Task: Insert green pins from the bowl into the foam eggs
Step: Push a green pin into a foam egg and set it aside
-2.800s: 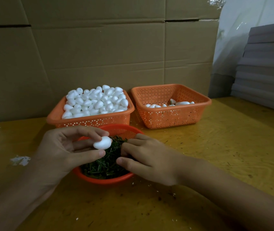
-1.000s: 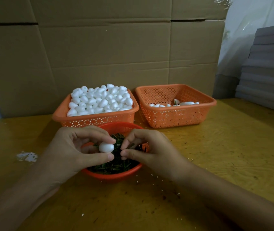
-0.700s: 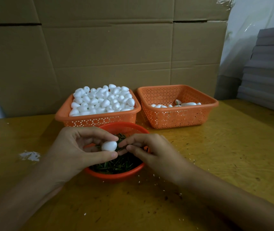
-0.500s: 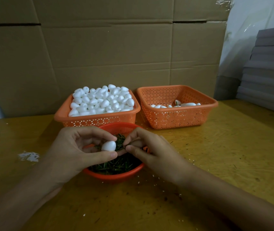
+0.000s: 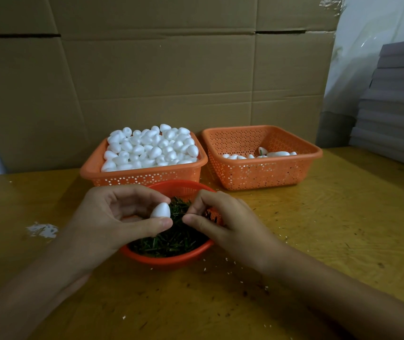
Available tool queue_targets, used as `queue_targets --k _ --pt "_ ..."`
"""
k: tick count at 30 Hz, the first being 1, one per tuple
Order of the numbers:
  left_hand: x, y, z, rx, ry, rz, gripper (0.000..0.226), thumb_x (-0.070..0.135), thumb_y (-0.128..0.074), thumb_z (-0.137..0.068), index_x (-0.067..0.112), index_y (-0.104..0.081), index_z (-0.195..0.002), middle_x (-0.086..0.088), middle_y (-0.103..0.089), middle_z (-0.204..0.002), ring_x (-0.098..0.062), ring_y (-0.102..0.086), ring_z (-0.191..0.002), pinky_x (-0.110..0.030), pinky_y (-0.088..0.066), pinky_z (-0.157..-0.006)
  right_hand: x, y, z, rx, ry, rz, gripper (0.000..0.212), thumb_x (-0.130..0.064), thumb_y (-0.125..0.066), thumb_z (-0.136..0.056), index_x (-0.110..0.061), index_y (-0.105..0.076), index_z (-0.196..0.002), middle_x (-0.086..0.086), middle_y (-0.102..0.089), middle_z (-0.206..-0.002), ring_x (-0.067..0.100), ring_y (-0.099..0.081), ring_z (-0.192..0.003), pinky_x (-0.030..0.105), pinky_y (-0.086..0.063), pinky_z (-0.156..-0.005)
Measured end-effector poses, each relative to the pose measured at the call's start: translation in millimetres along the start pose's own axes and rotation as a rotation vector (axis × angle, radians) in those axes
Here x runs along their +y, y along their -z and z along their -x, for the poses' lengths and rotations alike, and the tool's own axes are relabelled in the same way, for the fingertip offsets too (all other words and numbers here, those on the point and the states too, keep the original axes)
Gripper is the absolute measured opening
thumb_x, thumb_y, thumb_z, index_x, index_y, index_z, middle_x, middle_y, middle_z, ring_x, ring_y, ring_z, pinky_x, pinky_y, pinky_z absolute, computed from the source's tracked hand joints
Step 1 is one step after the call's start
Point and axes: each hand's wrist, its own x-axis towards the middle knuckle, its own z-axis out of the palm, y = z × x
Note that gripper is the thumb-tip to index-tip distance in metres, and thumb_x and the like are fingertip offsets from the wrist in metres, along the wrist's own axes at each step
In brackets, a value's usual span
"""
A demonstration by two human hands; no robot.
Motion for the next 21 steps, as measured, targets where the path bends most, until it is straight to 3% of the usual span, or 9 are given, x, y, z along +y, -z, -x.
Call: queue_targets --k 5,10,15,18,21 --pt "-0.5 0.0 -0.4 0.007 0.0 0.01 0.046 0.042 -0.095 -0.055 0.024 -0.084 -0.095 -0.006 -0.081 -0.099 -0.017 -0.078 -0.089 -0.022 -0.06 -0.066 1.2 2.4 -1.4 0.047 0.002 0.133 0.01 -0.033 -0.073 -0.096 -0.025 -0.071 -0.09 -0.01 -0.062 -0.082 0.009 -0.054 -0.088 0.033 -0.045 -0.08" --pt "-0.8 -0.5 -0.2 0.035 0.002 0.029 0.046 0.042 -0.094 -0.054 0.025 -0.084 -0.095 -0.007 -0.081 -0.098 -0.019 -0.078 -0.085 -0.022 -0.06 -0.066 -1.0 1.9 -0.5 0.076 0.011 0.205 0.002 -0.028 -0.073 -0.095 -0.027 -0.072 -0.096 -0.014 -0.064 -0.086 0.006 -0.053 -0.092 0.033 -0.046 -0.08" --pt "-0.8 -2.1 -1.1 0.077 0.011 0.094 0.038 0.026 -0.098 -0.061 0.023 -0.084 -0.097 -0.015 -0.081 -0.092 -0.023 -0.079 -0.079 -0.019 -0.059 -0.069 -2.6 1.4 1.0 0.076 -0.004 0.19 0.005 -0.026 -0.074 -0.094 -0.027 -0.071 -0.098 -0.014 -0.07 -0.09 0.006 -0.061 -0.093 0.038 -0.05 -0.082" --pt "-1.6 -2.4 -1.6 0.098 0.027 0.127 0.038 0.025 -0.091 -0.061 0.022 -0.084 -0.098 -0.015 -0.081 -0.095 -0.028 -0.08 -0.085 -0.021 -0.06 -0.071 -2.9 -0.5 2.1 0.097 -0.005 0.138 0.006 -0.025 -0.076 -0.093 -0.027 -0.071 -0.095 -0.013 -0.073 -0.087 0.006 -0.067 -0.09 0.039 -0.053 -0.08" --pt "-1.9 -0.8 -1.9 0.098 0.042 0.15 0.042 0.027 -0.098 -0.063 0.02 -0.082 -0.101 -0.014 -0.081 -0.102 -0.032 -0.08 -0.093 -0.024 -0.062 -0.076 -2.5 -2.5 2.9 0.137 0.013 0.134 0.005 -0.027 -0.077 -0.092 -0.026 -0.072 -0.093 -0.013 -0.075 -0.087 0.004 -0.069 -0.088 0.037 -0.054 -0.082"
